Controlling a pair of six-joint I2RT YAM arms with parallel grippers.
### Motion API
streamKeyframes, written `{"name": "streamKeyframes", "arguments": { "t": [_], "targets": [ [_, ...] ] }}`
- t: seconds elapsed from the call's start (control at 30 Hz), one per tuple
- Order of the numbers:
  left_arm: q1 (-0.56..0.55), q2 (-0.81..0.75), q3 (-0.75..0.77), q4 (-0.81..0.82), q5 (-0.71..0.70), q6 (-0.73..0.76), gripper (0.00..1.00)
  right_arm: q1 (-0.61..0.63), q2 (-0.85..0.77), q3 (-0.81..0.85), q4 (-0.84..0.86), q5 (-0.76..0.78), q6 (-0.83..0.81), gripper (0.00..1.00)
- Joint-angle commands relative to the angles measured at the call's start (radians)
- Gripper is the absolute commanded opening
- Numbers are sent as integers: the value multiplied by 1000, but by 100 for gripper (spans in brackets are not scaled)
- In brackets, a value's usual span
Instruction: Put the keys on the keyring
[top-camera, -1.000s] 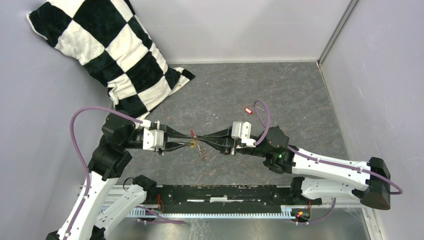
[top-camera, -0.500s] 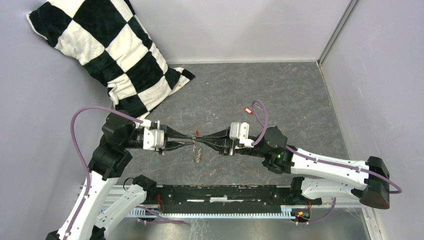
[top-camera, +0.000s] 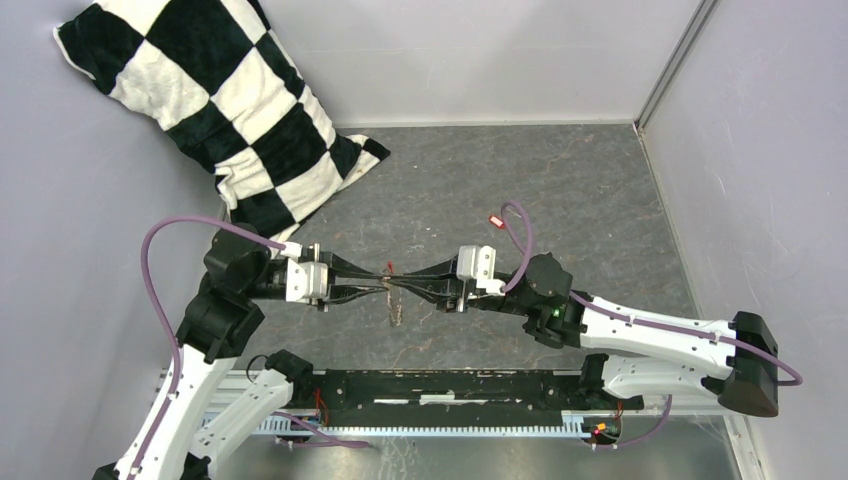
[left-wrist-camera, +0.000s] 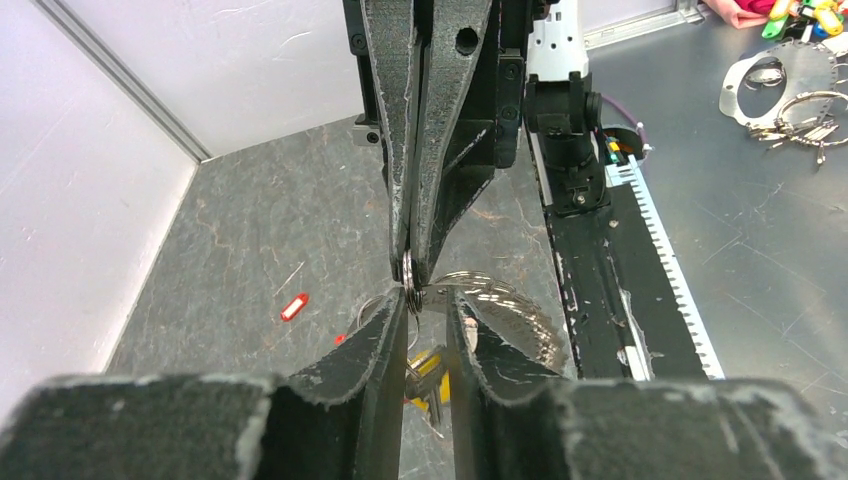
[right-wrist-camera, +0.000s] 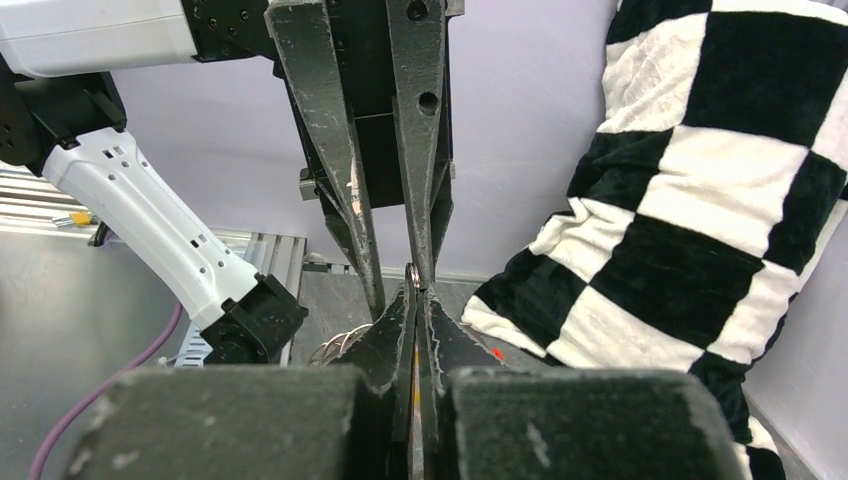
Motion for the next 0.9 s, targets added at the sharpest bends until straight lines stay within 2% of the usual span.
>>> {"name": "streamKeyframes", "arguments": {
  "t": [0.0, 0.1, 0.33, 0.43, 0.5, 0.7, 0.87],
  "targets": [
    [-2, -3, -3, 18, 0, 8, 29, 4, -25, 6, 70, 3, 8, 1],
    [-2, -2, 0, 20, 0, 12, 28, 4, -27, 6, 71, -1, 9, 1],
    [-2, -2, -2, 19, -28, 29, 14, 7, -22, 12, 67, -11, 12, 1],
    [-2, 11, 4, 21, -32, 33, 3, 7, -10, 21, 51, -29, 15, 1],
    [-3, 20, 3, 48, -52, -2, 2, 7, -12, 14, 46, -28, 23, 1],
    [-3, 30, 4, 70, -83, -8, 2, 7, -17, 33, -15, -17, 29, 14],
    [-2, 26, -2, 77, -82, 0, 2, 6, -33, 63, -85, 8, 30, 32]
  ]
}}
